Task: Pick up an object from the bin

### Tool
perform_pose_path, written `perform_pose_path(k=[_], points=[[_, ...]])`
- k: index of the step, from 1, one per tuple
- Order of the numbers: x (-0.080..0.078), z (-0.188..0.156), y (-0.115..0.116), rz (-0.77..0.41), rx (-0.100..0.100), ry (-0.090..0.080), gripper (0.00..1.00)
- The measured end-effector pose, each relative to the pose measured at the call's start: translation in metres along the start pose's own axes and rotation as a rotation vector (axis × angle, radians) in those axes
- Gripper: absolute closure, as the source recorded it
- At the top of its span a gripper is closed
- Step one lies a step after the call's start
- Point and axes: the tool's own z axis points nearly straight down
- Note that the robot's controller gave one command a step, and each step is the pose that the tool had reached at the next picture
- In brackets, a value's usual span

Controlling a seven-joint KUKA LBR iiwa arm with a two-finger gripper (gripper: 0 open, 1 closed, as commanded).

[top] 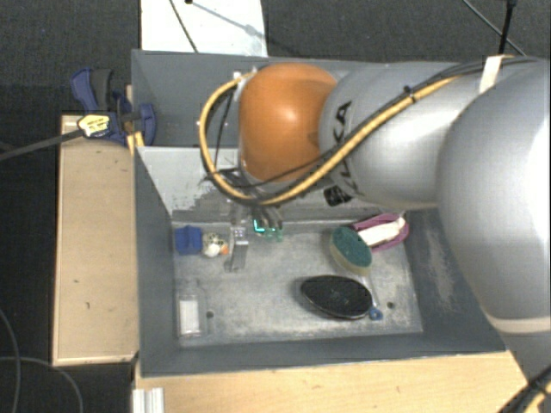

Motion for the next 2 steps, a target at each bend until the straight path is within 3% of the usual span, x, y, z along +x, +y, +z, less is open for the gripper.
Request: perform_pose_path(k=[1,2], points=[[0.0012,0.0922,0.0185,-0.001,-0.001,-0.003,0.00],[-0.0009,0.0877,0.0181,0.008,-0.002,-0.008,1.00]])
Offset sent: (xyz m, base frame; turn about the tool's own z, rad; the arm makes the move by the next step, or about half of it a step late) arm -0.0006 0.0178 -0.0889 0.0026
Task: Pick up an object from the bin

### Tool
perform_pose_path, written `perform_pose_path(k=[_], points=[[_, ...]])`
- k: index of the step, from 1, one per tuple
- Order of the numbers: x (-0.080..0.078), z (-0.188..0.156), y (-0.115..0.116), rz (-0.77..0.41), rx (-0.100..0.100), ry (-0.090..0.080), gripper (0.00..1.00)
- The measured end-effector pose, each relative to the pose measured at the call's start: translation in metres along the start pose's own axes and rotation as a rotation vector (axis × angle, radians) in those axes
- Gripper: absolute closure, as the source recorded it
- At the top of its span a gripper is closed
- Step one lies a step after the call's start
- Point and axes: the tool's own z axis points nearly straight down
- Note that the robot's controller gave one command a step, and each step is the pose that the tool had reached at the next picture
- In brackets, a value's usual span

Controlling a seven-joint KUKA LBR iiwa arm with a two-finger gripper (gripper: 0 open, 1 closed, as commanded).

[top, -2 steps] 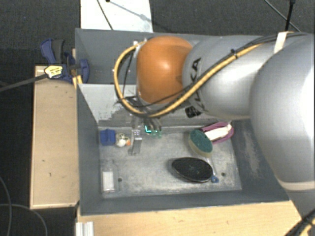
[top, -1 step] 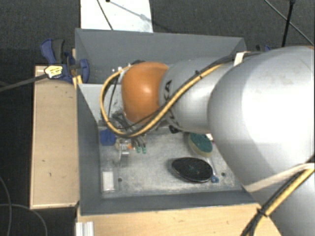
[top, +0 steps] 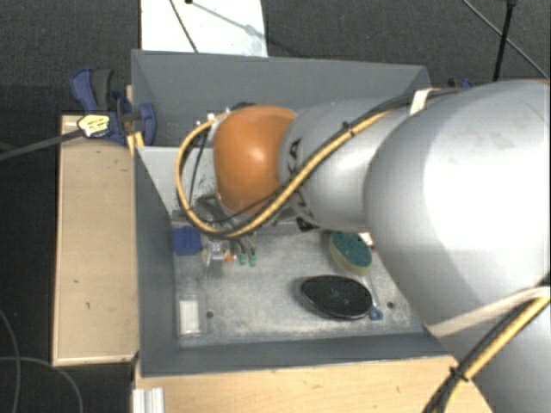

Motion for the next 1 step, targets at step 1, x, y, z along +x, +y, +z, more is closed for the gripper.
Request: perform_pose_path(k=[1], points=[[-0.0094,-0.1070,-0.0136,-0.284,0.001,-0.007,1.00]])
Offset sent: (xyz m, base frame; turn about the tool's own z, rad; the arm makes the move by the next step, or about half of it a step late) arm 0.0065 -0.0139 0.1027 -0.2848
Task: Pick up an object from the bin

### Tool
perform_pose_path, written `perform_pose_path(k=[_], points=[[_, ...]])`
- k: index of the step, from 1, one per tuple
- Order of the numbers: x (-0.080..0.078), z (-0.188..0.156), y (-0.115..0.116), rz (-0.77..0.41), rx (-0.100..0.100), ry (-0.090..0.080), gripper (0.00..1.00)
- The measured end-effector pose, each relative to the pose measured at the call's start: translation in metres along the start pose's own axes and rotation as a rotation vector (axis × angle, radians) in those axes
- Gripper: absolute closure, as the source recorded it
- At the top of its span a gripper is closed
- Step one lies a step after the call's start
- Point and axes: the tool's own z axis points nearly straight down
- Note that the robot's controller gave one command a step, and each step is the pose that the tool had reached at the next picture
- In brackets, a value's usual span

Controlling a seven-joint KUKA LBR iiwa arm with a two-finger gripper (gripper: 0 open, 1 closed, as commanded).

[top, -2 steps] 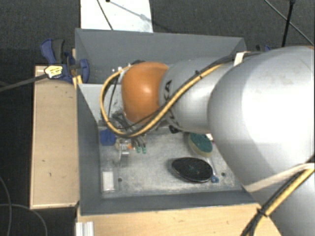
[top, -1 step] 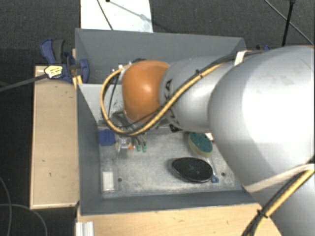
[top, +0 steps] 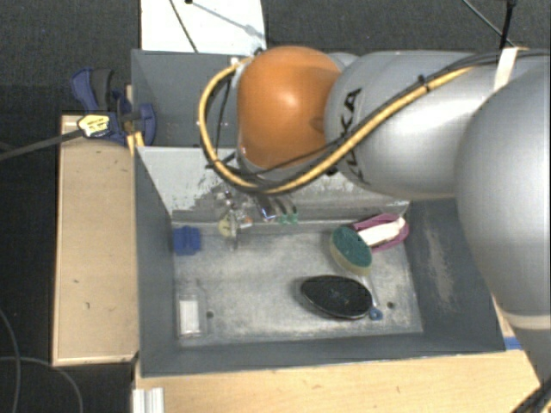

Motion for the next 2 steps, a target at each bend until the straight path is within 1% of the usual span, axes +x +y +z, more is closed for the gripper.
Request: perform_pose_path(k=[1,2], points=[[0.012,-0.067,0.014,-0.008,-0.001,-0.001,1.00],[-0.009,-0.192,0.005,0.209,-0.001,-0.003,1.00]])
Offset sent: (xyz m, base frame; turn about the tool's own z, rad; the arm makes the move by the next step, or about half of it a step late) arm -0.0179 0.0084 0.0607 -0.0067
